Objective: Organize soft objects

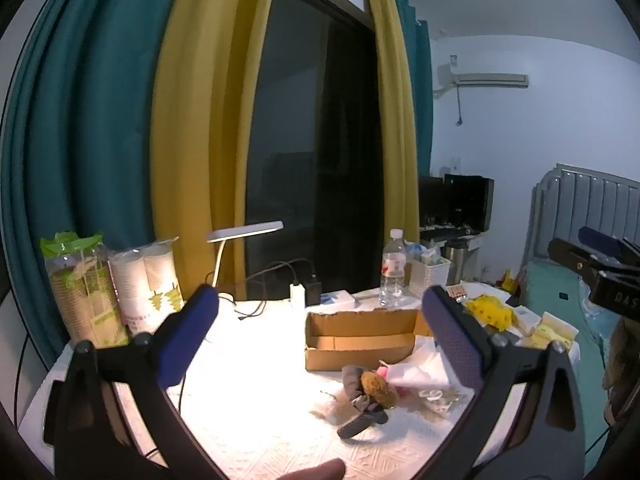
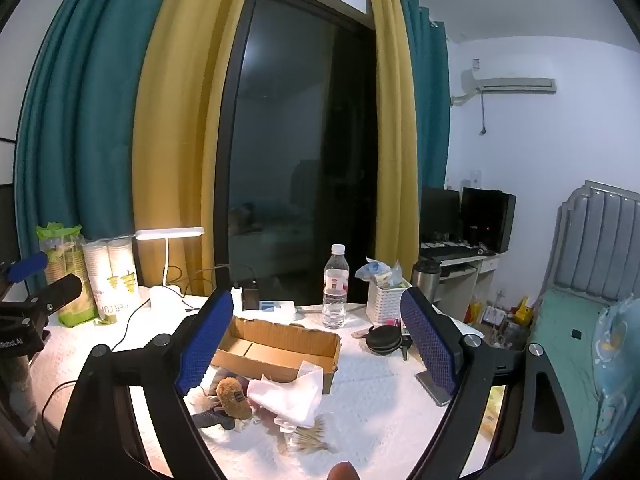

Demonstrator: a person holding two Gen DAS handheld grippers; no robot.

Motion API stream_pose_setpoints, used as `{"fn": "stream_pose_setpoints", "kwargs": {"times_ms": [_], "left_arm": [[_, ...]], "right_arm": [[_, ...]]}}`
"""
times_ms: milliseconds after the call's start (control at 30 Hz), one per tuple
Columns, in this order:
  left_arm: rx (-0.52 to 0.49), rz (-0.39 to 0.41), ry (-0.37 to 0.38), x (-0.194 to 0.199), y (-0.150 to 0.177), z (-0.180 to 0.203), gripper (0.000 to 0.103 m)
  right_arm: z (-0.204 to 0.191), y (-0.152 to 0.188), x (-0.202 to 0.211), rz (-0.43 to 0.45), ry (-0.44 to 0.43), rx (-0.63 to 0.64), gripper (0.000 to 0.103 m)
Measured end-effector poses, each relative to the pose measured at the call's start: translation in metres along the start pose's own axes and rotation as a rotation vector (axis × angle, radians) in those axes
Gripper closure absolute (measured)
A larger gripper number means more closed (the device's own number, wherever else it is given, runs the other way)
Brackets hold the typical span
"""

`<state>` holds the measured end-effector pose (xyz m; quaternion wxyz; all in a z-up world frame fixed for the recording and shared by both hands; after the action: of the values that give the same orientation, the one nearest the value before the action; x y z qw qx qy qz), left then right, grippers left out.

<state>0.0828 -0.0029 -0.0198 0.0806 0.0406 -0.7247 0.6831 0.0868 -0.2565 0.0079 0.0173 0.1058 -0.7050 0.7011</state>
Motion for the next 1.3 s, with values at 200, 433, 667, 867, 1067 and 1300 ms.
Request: {"fn": "stream_pose_setpoints", "kwargs": {"times_ms": [200, 433, 667, 867, 1067, 1300], "left_arm": [[0.002, 0.004, -0.004, 0.0004, 0.0005, -0.0008, 0.0], [0.001, 0.006, -0.001, 0.0014, -0.0005, -0.0014, 0.0], [0.003, 0.006, 0.0, -0.0001, -0.0006, -0.0041, 0.0], [0.002, -0.004, -0.015, -0.0018, 0.0002, -0.0061, 0.0], [0.003, -0.005, -0.02, -0.0012, -0.0003, -0.0077, 0.0], [0.001, -0.004, -0.021, -0.0002, 0.0001, -0.0063, 0.0]], "right_arm": [[0.0003, -0.0004, 0.0016, 0.0, -0.003, 0.006, 0.015], [0.0008, -0.0005, -0.0004, -0.007, -0.006, -0.001, 0.015], [0.0003, -0.0011, -0.0004, -0.006, -0.005, -0.002, 0.015], [0.0002, -0.0007, 0.0, -0.005, -0.007, -0.005, 0.015], [-0.0034, -0.0027, -0.0001, -0.003, -0.011, 0.0, 0.015], [-0.0046, -0.0025, -0.0009, -0.001, -0.013, -0.002, 0.015]]}}
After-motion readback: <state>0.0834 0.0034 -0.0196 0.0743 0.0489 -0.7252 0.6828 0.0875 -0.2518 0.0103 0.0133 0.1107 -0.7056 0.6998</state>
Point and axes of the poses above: each gripper's, at about its wrist camera, not at the fingertips, and x roughly against the way its jaws point, z to its right, y to its underside, the point moved 8 cm from there along -x, roughly the way its jaws point, and after that the axes turned 6 degrees about -x, right-handed, at the moved point
